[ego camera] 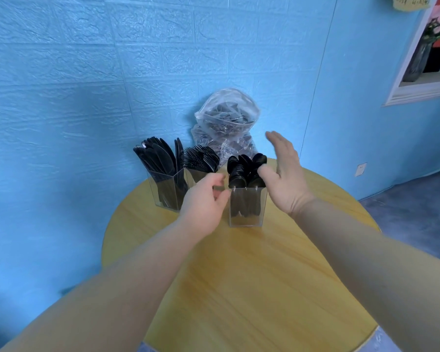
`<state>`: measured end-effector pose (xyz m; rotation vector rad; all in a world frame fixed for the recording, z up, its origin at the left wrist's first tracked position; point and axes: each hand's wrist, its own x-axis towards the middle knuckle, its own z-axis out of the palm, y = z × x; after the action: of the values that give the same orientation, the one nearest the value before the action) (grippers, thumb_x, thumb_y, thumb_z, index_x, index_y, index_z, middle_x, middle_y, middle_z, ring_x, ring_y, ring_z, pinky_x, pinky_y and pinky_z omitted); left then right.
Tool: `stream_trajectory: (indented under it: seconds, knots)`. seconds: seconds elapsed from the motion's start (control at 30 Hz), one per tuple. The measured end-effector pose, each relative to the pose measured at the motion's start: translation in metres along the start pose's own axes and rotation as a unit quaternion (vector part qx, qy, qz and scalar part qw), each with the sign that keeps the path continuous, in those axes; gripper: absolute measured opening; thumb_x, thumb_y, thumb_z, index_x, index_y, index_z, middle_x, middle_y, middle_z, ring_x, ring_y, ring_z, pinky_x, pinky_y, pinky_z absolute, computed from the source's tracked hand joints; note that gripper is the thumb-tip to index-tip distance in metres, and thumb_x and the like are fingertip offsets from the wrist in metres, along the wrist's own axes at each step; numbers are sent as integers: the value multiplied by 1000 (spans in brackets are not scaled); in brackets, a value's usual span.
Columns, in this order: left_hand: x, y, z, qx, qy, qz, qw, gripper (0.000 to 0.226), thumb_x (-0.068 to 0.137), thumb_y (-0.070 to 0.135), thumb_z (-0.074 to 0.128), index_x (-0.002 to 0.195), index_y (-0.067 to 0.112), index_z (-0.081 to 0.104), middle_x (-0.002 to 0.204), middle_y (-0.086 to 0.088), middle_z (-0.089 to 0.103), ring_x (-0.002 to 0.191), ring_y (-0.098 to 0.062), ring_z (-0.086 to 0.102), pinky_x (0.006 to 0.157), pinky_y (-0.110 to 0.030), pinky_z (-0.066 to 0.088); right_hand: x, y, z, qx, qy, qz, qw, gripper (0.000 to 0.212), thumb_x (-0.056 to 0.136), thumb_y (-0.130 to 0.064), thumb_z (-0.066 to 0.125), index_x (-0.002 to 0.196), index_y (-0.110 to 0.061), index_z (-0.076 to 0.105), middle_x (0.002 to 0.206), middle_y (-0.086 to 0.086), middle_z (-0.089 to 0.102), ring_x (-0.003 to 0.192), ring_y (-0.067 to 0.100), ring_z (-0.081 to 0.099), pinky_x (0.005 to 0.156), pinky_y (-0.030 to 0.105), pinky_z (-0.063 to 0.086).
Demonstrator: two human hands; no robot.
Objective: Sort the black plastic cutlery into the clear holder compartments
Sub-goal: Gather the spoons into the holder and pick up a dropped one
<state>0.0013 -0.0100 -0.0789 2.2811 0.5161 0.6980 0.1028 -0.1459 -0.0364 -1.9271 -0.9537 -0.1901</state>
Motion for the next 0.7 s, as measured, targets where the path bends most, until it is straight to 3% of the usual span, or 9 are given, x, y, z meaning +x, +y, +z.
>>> stream_trajectory:
  seconds: [0.07,0.13,0.2,0.3,0.4,0.47,0.57,0.7]
  knots:
    - [-3,-8,-3,19,61,-7,998,36,94,20,56,128,17,50,122,5,53,109,-8,53,89,-20,37,-17,8,8,46,38,59,996,79,78,-32,51,149,-17,21,154,-2,23,142,12,19,114,26,16]
    - [-5,-18,-7,26,95,-31,995,43,93,18,56,134,14,43,130,-1,47,118,-12,48,97,-23,35,-32,19,23,69,27,125,989,88,78,-29,65,150,-19,15,153,-3,24,140,13,25,116,35,24]
    - [-5,-26,-9,13,85,-63,994,56,93,21,55,144,13,31,144,-3,39,129,-16,41,108,-31,33,-38,28,39,55,0,164,985,96,75,-33,71,150,-22,13,152,-3,27,138,16,30,112,40,31]
    - [-3,-31,-8,2,36,-105,994,69,95,27,51,152,16,14,155,-3,26,139,-19,30,114,-38,28,-35,37,55,34,-2,169,985,88,74,-35,74,145,-21,24,142,-2,43,130,20,41,105,38,38]
    - [3,-33,-5,-3,7,-126,992,73,94,30,51,152,17,9,156,-4,23,140,-22,29,114,-41,28,-25,36,57,33,1,176,984,69,79,-30,72,137,-24,35,130,-5,52,119,19,49,89,26,38]
    - [8,-33,-2,-10,3,-138,990,75,93,33,54,152,19,11,155,-5,26,136,-25,35,111,-43,34,-19,38,57,32,-2,177,984,64,80,-28,71,134,-24,37,129,-6,53,117,19,52,86,26,39]
    - [17,-29,4,-10,16,-150,988,76,91,35,56,151,16,13,149,-7,28,127,-26,43,105,-41,41,-8,44,58,25,-8,185,982,71,79,-31,71,139,-23,34,134,-4,50,121,20,50,94,31,42]
    - [25,-27,14,-4,24,-147,989,84,91,36,58,152,17,4,155,-6,12,130,-25,40,105,-36,36,5,54,60,19,-6,194,981,78,79,-34,72,143,-21,30,138,1,44,124,20,47,101,39,41]
